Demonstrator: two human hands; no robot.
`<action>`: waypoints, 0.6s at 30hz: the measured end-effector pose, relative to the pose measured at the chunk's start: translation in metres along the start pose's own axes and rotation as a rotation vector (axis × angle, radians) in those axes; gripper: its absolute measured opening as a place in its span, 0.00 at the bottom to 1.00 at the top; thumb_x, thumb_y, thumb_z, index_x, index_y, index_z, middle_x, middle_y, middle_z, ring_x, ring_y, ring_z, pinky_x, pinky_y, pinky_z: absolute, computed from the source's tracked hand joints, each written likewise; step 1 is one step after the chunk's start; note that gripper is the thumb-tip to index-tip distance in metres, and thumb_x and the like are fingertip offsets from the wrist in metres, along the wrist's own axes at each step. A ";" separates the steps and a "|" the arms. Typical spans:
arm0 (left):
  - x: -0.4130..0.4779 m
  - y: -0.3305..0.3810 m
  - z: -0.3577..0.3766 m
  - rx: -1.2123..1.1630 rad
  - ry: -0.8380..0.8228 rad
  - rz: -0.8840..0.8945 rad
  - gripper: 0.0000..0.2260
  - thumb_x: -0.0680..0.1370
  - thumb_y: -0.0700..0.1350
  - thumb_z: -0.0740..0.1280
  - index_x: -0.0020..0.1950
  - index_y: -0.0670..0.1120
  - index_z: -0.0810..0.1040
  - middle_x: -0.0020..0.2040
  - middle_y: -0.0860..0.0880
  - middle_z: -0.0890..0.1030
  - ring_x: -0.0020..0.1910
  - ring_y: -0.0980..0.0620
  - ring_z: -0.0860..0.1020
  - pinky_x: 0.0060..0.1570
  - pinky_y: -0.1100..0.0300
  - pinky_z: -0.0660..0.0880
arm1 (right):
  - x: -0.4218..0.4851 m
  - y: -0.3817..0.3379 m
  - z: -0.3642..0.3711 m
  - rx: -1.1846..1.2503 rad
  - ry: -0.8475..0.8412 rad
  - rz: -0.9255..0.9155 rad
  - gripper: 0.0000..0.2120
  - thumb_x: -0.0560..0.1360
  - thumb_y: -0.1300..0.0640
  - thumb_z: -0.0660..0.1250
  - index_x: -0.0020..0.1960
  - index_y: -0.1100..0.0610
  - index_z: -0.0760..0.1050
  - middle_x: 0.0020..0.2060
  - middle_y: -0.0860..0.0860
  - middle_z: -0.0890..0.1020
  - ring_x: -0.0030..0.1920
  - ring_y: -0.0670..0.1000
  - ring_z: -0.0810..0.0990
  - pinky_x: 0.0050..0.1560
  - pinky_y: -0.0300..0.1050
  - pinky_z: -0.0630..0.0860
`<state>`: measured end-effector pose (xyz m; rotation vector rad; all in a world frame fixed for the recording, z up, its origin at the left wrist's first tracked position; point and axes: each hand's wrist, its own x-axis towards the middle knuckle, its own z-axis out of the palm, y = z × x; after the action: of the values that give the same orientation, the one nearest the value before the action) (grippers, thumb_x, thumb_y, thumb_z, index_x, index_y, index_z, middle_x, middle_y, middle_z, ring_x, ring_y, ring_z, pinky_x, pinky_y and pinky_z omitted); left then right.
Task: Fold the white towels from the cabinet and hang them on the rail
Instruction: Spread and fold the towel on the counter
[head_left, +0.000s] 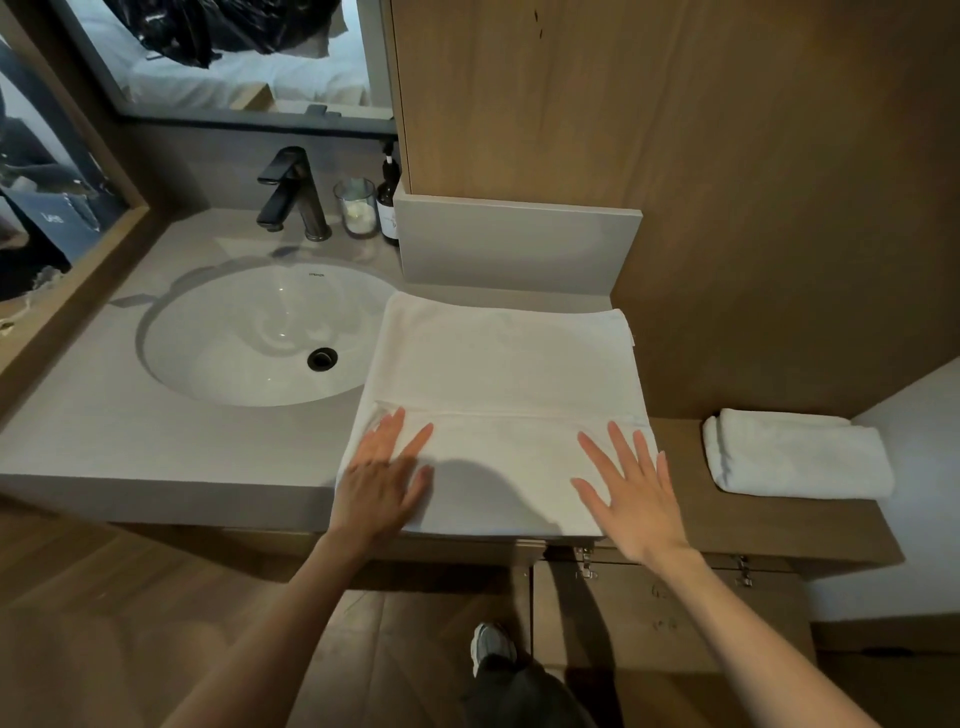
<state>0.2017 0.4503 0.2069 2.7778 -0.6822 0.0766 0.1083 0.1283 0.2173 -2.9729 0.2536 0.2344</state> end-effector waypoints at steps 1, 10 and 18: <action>0.000 0.002 0.000 -0.006 0.010 -0.022 0.25 0.81 0.60 0.49 0.76 0.54 0.62 0.77 0.42 0.59 0.76 0.42 0.58 0.73 0.50 0.55 | -0.002 0.000 -0.003 0.000 -0.019 0.008 0.30 0.76 0.28 0.35 0.75 0.33 0.33 0.77 0.44 0.35 0.76 0.52 0.30 0.74 0.55 0.32; 0.003 0.012 0.014 0.136 0.128 -0.126 0.29 0.79 0.59 0.54 0.76 0.44 0.65 0.74 0.29 0.58 0.71 0.27 0.61 0.70 0.37 0.59 | 0.010 -0.086 -0.049 -0.007 0.032 -0.154 0.24 0.82 0.48 0.54 0.77 0.46 0.56 0.79 0.51 0.50 0.78 0.58 0.45 0.76 0.61 0.44; 0.012 -0.005 0.010 0.103 0.012 -0.124 0.32 0.77 0.69 0.51 0.78 0.58 0.54 0.76 0.33 0.55 0.75 0.33 0.56 0.71 0.43 0.56 | 0.037 -0.085 0.010 -0.017 -0.032 -0.336 0.24 0.81 0.35 0.42 0.76 0.33 0.40 0.77 0.41 0.37 0.77 0.49 0.32 0.75 0.58 0.33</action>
<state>0.2143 0.4459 0.1971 2.9083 -0.5149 0.1057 0.1579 0.2072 0.2133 -2.9624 -0.2519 0.2421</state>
